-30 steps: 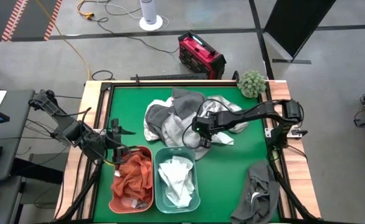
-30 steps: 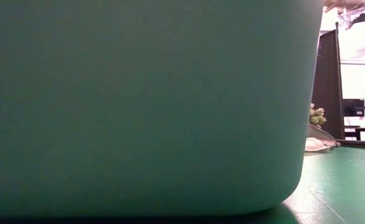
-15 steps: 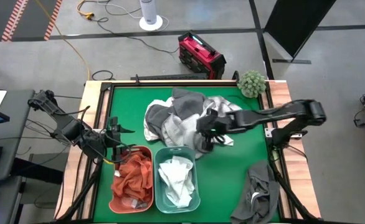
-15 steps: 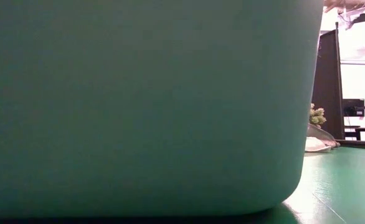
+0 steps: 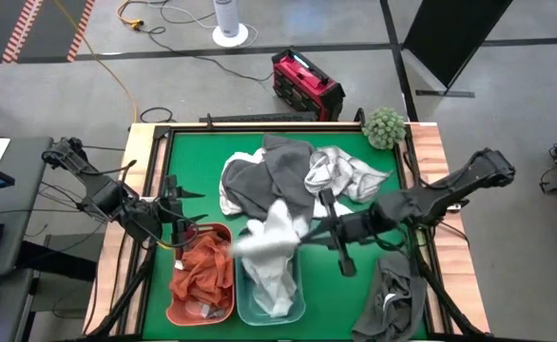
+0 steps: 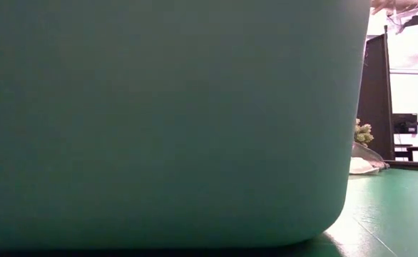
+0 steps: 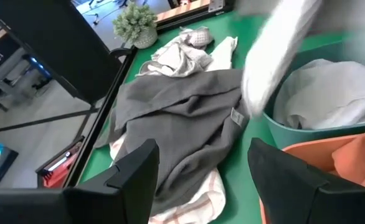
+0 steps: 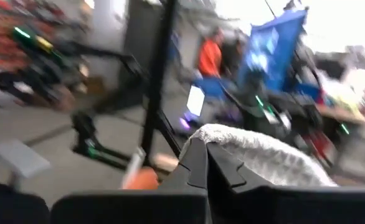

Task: Sort towels by color in basket
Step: Put the bottom light gray towel into the green bin

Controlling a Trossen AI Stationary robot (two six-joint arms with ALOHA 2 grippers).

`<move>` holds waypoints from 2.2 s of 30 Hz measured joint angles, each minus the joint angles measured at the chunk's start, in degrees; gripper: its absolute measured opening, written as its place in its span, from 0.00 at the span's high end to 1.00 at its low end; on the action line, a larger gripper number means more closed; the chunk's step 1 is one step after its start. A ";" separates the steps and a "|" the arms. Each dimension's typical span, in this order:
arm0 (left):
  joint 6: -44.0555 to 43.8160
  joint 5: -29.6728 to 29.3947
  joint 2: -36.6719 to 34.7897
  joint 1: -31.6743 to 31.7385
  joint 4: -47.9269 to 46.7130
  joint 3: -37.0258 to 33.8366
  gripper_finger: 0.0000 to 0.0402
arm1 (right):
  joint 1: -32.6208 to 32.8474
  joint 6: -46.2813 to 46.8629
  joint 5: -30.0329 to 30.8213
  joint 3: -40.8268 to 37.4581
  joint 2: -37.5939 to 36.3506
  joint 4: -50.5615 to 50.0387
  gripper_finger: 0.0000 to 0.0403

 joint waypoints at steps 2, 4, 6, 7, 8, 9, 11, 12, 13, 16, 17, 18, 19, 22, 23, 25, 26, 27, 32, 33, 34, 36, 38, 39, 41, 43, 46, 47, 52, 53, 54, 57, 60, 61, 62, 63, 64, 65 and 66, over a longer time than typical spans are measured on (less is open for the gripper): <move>-0.07 -0.13 -0.24 0.20 0.01 0.02 0.41 | 0.86 -0.88 -1.72 0.00 0.02 2.66 0.96; -0.08 -0.16 -0.57 0.66 0.00 0.02 0.41 | 1.71 -2.67 -4.25 0.00 0.02 5.18 0.96; -0.04 -0.21 -0.98 1.46 0.00 0.02 0.41 | 2.64 -4.47 -9.15 0.00 0.04 8.08 0.96; -0.04 -0.22 -1.24 1.91 0.00 0.02 0.41 | 2.93 -4.75 -11.03 0.00 0.04 9.11 0.96; -0.04 -0.22 -1.52 2.41 0.00 0.02 0.41 | 3.11 -4.75 -11.80 0.00 0.01 9.40 0.96; -0.04 -0.23 -1.77 2.86 0.00 0.02 0.41 | 3.25 -4.26 -12.04 0.00 -0.02 9.23 0.96; -0.03 -0.28 -2.24 3.76 -0.01 0.02 0.41 | 2.88 -2.56 -12.23 0.00 0.05 8.55 0.96; -0.04 -0.26 -2.33 4.14 -0.02 0.02 0.41 | 2.52 -1.76 -12.20 0.00 0.48 8.35 0.96; -0.02 -0.24 -2.35 4.49 0.00 0.02 0.41 | 1.78 -0.84 -11.89 0.00 1.13 8.73 0.96; -0.02 -0.06 -2.28 5.08 0.00 0.02 0.41 | 0.00 1.21 -8.90 0.02 3.89 8.64 0.96; -0.02 0.18 -2.25 5.15 0.02 0.02 0.41 | -0.91 2.09 -7.91 0.02 5.21 9.14 0.96; -0.03 0.45 -2.21 5.17 0.09 0.02 0.41 | -1.81 3.00 -7.31 0.02 6.54 9.53 0.96; -0.02 0.60 -2.15 5.17 0.40 0.02 0.41 | -2.64 4.05 -7.14 0.02 7.91 9.89 0.96; -0.02 0.92 -1.96 5.17 1.55 0.02 0.41 | -5.29 6.65 -6.75 0.02 12.11 12.78 0.96; -0.02 1.44 -1.98 5.17 1.51 0.02 0.41 | -5.92 6.99 -6.63 0.04 13.17 13.84 0.96; -0.02 1.93 -1.99 5.17 1.51 0.02 0.41 | -6.88 6.87 -6.34 0.68 14.73 16.09 0.96; -0.03 2.10 -1.97 5.17 1.49 0.02 0.41 | -7.06 6.29 -6.32 0.96 15.10 17.21 0.96; -0.04 2.26 -1.91 5.17 1.49 0.02 0.41 | -7.12 5.53 -6.32 1.39 15.35 18.49 0.96; -0.27 3.29 -1.90 5.15 1.33 0.02 0.41 | -7.05 5.48 -5.48 1.95 15.67 13.43 0.96; -0.34 3.32 -1.87 5.15 1.31 0.02 0.41 | -7.25 7.51 -5.46 1.91 15.74 9.49 0.96; -0.37 3.32 -1.87 5.15 1.33 0.02 0.41 | -7.41 10.06 -5.62 1.85 15.83 5.30 0.96; -0.40 3.32 -1.89 5.15 1.33 0.02 0.41 | -7.43 15.76 -6.21 1.79 16.09 -3.29 0.96; -0.43 3.32 -1.90 5.15 1.42 0.02 0.41 | -7.34 20.88 -6.29 1.82 17.55 -8.65 0.96; -0.43 3.32 -1.87 5.15 1.55 0.02 0.41 | -7.29 22.76 -6.32 1.83 18.53 -10.66 0.96; -0.43 3.30 -1.87 5.15 2.00 0.02 0.41 | -6.92 25.40 -6.42 1.73 21.22 -11.94 0.96; -0.43 3.30 -1.90 5.15 2.28 0.02 0.41 | -6.79 26.37 -6.50 1.73 23.71 -10.76 0.95; -0.45 3.30 -1.87 5.15 2.83 0.02 0.41 | -7.31 26.85 -6.58 1.89 27.92 -7.01 0.91; -0.45 3.30 -1.87 5.15 3.00 0.02 0.41 | -7.49 27.12 -6.58 1.90 29.33 -6.42 0.90; 0.07 3.28 -1.89 5.15 3.21 0.02 0.41 | -8.19 27.63 -7.31 4.36 35.17 -11.53 0.79; 0.11 3.28 -1.90 5.15 3.20 0.02 0.41 | -8.20 27.55 -7.55 5.79 35.72 -13.95 0.75; 0.24 3.28 -1.88 5.15 3.18 0.02 0.41 | -8.16 27.24 -7.58 6.85 35.84 -17.00 0.72; 0.62 3.26 -1.89 5.15 3.21 0.02 0.41 | -8.11 26.22 -7.58 10.82 35.77 -25.39 0.59; 0.62 3.26 -1.90 5.15 3.26 0.02 0.41 | -8.11 25.95 -7.58 14.76 34.03 -31.12 0.47; 0.62 3.26 -1.88 5.15 3.26 0.02 0.41 | -8.06 25.72 -7.57 16.19 33.31 -31.47 0.44; 0.60 3.27 -1.87 5.15 3.23 0.02 0.41 | -7.96 25.19 -7.58 17.35 32.46 -33.13 0.41; 0.51 3.30 -1.89 5.15 3.12 0.02 0.41 | -7.83 24.94 -7.50 18.69 31.73 -35.90 0.39; 0.38 3.42 -1.90 5.15 3.07 0.02 0.41 | -7.72 24.69 -6.71 20.05 30.94 -37.96 0.37; 0.37 3.64 -1.89 5.15 3.06 0.02 0.41 | -7.66 24.57 -4.92 21.27 30.15 -39.89 0.36; 0.34 3.93 -1.88 5.15 3.06 0.02 0.41 | -7.56 24.55 -2.36 22.22 29.19 -42.85 0.35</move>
